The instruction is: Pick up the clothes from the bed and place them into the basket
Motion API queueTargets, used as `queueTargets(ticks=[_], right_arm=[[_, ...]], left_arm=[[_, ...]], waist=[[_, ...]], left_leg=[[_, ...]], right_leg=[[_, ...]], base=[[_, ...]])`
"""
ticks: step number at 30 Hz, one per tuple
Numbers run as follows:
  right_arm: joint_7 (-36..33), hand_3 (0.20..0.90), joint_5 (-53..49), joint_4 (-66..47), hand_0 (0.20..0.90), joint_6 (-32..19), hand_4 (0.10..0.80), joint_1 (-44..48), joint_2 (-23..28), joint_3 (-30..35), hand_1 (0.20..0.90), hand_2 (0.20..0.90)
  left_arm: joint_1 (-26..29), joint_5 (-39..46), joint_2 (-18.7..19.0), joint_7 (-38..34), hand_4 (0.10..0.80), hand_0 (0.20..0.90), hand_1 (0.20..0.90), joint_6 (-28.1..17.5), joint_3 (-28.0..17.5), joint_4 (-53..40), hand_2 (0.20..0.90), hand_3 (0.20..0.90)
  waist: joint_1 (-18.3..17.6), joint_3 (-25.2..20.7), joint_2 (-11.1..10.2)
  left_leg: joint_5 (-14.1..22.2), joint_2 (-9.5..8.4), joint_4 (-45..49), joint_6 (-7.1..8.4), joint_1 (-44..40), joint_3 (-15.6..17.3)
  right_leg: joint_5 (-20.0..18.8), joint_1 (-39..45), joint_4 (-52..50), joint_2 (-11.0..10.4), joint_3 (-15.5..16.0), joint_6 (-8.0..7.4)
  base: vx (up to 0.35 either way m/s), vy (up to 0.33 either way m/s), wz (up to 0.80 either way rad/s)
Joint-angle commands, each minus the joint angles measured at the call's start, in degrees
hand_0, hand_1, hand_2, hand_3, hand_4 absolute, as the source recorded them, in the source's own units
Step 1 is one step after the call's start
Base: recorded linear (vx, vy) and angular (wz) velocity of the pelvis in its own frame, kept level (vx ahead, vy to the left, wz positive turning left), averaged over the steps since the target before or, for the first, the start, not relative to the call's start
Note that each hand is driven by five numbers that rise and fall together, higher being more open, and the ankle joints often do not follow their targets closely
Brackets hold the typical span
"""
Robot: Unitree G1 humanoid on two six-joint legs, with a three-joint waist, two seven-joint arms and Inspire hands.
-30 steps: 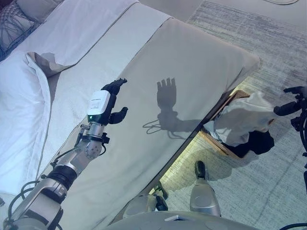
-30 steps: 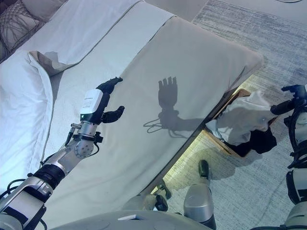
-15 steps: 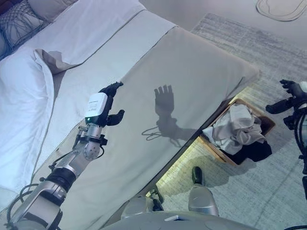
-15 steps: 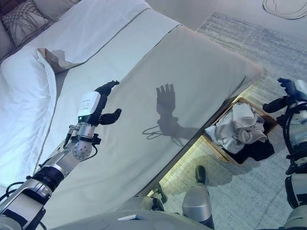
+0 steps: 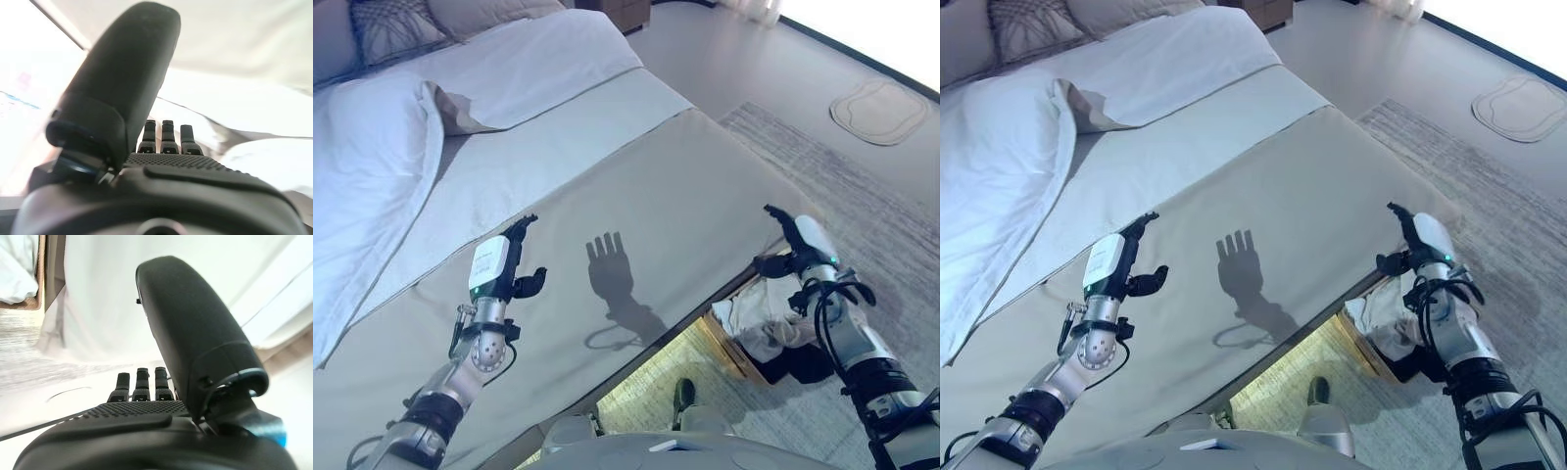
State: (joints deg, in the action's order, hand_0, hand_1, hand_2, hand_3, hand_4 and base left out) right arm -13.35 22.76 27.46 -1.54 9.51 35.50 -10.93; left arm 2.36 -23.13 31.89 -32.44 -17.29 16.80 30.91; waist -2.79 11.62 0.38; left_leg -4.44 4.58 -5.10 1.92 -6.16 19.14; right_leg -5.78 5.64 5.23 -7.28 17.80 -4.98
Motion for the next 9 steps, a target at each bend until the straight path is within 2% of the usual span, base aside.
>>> queueTargets(ticks=[1, 6, 9], right_arm=[[-7.6, 0.9, 1.7, -1.8, 0.9, -4.1, 0.8, 2.3, 0.8, -0.8, 0.9, 0.9], [-10.9, 0.9, 6.9, -2.3, 0.9, -4.0, 0.8, -1.1, -3.3, -2.5, 0.9, 0.9], [-10.7, 0.9, 5.3, -3.6, 0.9, -4.0, 0.8, -3.4, -4.8, -2.6, 0.9, 0.9]], left_arm=[[2.0, -0.8, -0.1, -1.6, 0.8, 0.9, 0.9, -1.5, -4.8, -0.3, 0.9, 0.9], [-0.3, -0.8, -1.1, 0.3, 0.8, 0.9, 0.9, -2.5, -6.5, 0.3, 0.9, 0.9], [-1.4, 0.0, -1.1, 1.6, 0.8, 0.9, 0.9, -2.7, -7.1, -0.7, 0.9, 0.9]], waist=[[1.7, -6.1, 0.4], [2.6, -6.5, 0.1], [3.0, -6.5, -0.1]], left_leg=[[3.8, 0.57, 0.1, 1.66, -1.3, -0.8], [3.6, 0.46, 0.1, 1.25, -1.3, -1.9], [3.6, 0.49, 0.1, 1.07, -1.3, -2.5]], right_leg=[[6.1, -0.5, -5.2, 2.1, 0.7, -0.54], [6.8, 0.0, -6.2, 2.1, 1.0, -0.43], [7.4, 0.3, -7.0, 1.9, 1.1, -0.49]], base=[[0.053, 0.09, 0.19], [0.034, 0.053, 0.1], [0.03, 0.017, 0.12]])
